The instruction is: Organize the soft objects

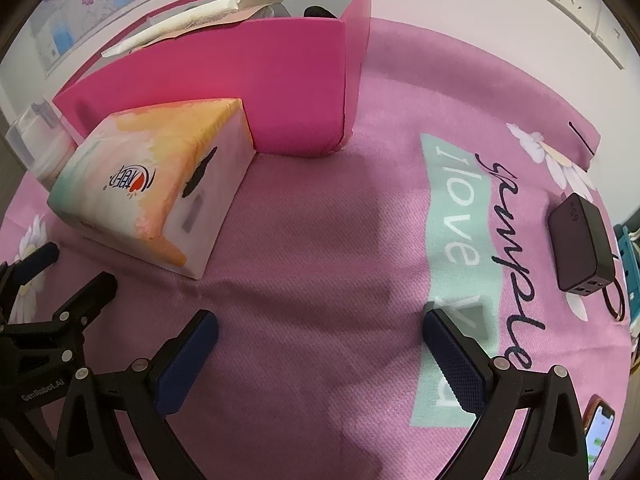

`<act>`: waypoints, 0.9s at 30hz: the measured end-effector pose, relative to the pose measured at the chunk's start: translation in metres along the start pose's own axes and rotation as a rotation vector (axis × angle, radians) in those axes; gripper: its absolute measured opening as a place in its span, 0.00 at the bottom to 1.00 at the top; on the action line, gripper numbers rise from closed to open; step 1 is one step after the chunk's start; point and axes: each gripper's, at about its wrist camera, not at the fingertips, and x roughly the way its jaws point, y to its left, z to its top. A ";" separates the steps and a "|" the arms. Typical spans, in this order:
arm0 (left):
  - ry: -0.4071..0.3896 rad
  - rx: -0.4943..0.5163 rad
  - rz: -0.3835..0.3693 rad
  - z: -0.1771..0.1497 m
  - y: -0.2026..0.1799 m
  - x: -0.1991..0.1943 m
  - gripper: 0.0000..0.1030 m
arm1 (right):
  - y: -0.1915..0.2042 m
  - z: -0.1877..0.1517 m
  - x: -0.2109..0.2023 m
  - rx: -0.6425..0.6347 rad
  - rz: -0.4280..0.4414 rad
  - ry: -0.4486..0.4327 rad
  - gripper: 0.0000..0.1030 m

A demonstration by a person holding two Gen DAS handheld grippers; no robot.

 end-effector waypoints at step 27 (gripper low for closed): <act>0.000 -0.001 0.000 0.000 0.000 0.000 1.00 | 0.015 -0.006 -0.005 -0.058 -0.012 -0.029 1.00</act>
